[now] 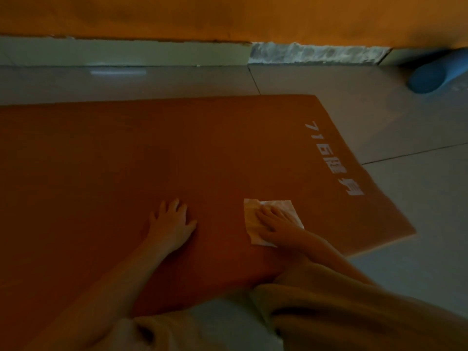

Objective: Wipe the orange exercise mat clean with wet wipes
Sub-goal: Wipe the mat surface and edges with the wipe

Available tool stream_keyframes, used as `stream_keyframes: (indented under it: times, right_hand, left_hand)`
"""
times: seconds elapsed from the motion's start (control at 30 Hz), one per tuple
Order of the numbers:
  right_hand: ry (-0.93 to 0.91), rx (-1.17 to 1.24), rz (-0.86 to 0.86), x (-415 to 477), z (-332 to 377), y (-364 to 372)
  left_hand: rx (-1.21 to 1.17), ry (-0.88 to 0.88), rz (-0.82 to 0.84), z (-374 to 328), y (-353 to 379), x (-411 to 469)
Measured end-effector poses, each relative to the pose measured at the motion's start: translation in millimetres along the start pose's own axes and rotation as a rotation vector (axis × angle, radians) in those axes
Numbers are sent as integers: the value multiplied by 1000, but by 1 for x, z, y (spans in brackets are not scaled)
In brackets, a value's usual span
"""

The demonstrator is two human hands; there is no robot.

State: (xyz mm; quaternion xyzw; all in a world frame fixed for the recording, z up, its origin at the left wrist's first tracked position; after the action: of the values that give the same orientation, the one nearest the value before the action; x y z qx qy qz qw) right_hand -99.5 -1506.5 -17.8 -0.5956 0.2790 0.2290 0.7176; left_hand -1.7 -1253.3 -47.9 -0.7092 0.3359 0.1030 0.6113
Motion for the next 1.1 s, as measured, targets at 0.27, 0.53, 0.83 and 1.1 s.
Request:
stream_keyframes:
  times: [0.27,0.53,0.83,1.1]
  right_hand:
    - [-122,30,-119,-16,-31,3]
    - [-68,17,-267,0,-45,26]
    - [94,46,-215,20,-87,19]
    - [-121,84,-160,-11,-78,30]
  left_hand:
    - [-2,-35,-106,-27,8,22]
    - [9,-44,-205,-34,12,37]
    - [67,-39,-204,-40,19,46]
    - [88,-55,-202,-43,20,44]
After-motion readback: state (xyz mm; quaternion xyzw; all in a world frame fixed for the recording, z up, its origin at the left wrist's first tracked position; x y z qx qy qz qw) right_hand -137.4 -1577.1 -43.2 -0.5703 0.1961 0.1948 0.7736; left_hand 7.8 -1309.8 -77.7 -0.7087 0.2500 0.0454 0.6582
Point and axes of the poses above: each hand's wrist, its own x-axis towards the middle knuckle, its own y-axis out of the palm, z = x × y, the point moved 1 cm from there along x, towards the middle knuckle, and after that the axes turned 4 degrees about -z, right-handed, at the moved point
